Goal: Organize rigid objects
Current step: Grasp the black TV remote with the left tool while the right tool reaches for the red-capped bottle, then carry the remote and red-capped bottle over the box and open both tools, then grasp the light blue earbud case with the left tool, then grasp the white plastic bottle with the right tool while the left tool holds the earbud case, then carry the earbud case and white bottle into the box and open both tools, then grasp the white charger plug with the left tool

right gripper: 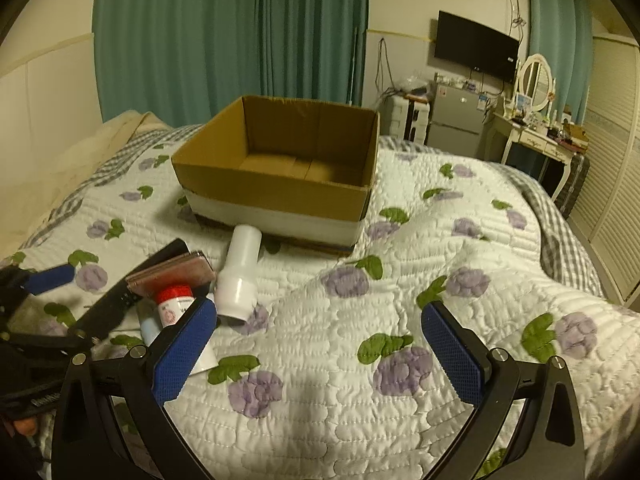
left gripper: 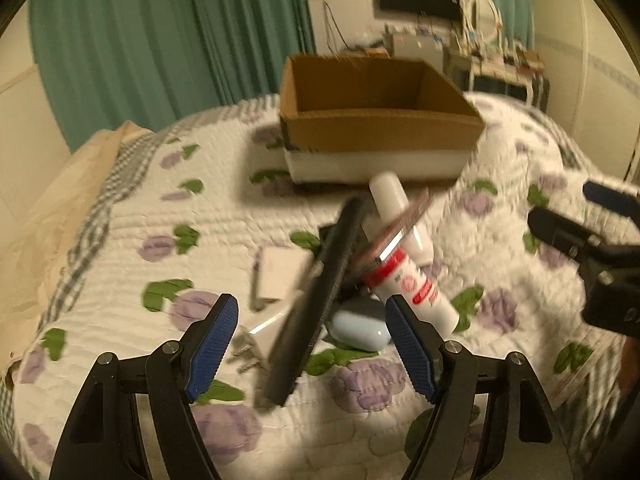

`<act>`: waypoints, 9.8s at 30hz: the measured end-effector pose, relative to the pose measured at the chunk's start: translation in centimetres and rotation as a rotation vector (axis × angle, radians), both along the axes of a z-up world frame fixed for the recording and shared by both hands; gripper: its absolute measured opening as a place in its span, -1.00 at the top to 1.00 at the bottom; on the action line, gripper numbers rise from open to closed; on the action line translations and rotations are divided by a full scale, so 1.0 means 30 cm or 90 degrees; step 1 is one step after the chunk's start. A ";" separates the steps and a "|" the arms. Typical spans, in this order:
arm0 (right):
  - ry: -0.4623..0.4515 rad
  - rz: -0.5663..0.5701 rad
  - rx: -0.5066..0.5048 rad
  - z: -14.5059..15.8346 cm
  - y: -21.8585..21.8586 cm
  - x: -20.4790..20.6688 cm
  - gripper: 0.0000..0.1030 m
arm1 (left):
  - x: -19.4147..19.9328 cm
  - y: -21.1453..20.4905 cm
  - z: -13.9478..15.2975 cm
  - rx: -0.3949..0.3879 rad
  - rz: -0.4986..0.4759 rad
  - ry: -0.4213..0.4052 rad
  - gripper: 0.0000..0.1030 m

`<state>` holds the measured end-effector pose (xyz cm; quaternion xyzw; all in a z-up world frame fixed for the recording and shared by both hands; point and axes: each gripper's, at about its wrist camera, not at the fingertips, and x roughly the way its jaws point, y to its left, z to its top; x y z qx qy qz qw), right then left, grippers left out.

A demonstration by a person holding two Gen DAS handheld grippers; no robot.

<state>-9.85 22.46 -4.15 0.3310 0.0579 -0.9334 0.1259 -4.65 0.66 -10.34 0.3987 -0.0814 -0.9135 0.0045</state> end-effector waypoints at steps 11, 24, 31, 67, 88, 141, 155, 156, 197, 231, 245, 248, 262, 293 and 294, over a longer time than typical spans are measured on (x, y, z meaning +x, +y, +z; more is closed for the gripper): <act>-0.036 0.029 0.008 -0.058 -0.027 -0.017 -1.00 | -0.064 -0.012 -0.063 -0.006 -0.016 -0.041 0.51; -0.126 0.155 0.022 -0.145 -0.229 -0.043 -0.76 | -0.017 -0.094 0.070 0.054 0.021 0.028 0.63; -0.157 0.188 0.038 -0.206 -0.344 -0.088 -0.21 | -0.014 -0.099 0.074 0.061 0.027 0.030 0.63; -0.113 0.100 0.024 0.139 -0.109 -0.725 0.31 | -0.601 0.117 0.334 0.053 -0.001 0.124 0.63; -0.045 0.067 -0.016 0.185 -0.024 -0.699 -0.40 | -0.629 0.130 0.229 0.018 0.000 0.105 -0.25; -0.068 0.090 0.039 0.029 0.014 -0.162 -0.87 | -0.106 0.094 -0.173 0.039 0.014 -0.121 -0.26; -0.084 0.092 0.037 -0.002 0.009 -0.174 -0.87 | -0.112 0.085 -0.125 0.060 0.047 -0.083 -0.08; -0.084 0.095 0.036 -0.003 0.006 -0.174 -0.87 | -0.103 0.083 -0.103 0.064 0.046 -0.072 -0.08; -0.120 0.167 0.019 -0.030 -0.223 -0.254 0.14 | -0.220 -0.089 0.135 0.061 0.107 0.047 -0.09; -0.032 0.088 -0.006 0.162 -0.025 -0.730 -0.52 | -0.687 0.141 0.225 0.020 0.018 0.086 -0.09; -0.022 0.013 -0.063 0.232 0.143 -0.745 -0.62 | -0.768 0.227 0.216 -0.022 -0.003 0.092 -0.23; -0.013 0.015 -0.057 0.256 0.140 -0.706 -0.63 | -0.718 0.213 0.253 -0.026 0.004 0.099 -0.23; 0.029 0.076 -0.010 0.417 0.018 -0.276 -0.87 | -0.306 0.001 0.500 -0.026 0.042 0.140 -0.35; -0.118 0.111 0.011 0.002 -0.152 -0.176 -0.93 | -0.119 -0.061 -0.127 -0.027 0.017 -0.128 0.43; -0.119 0.114 0.008 0.003 -0.155 -0.176 -0.93 | -0.109 -0.056 -0.115 -0.027 0.018 -0.119 0.51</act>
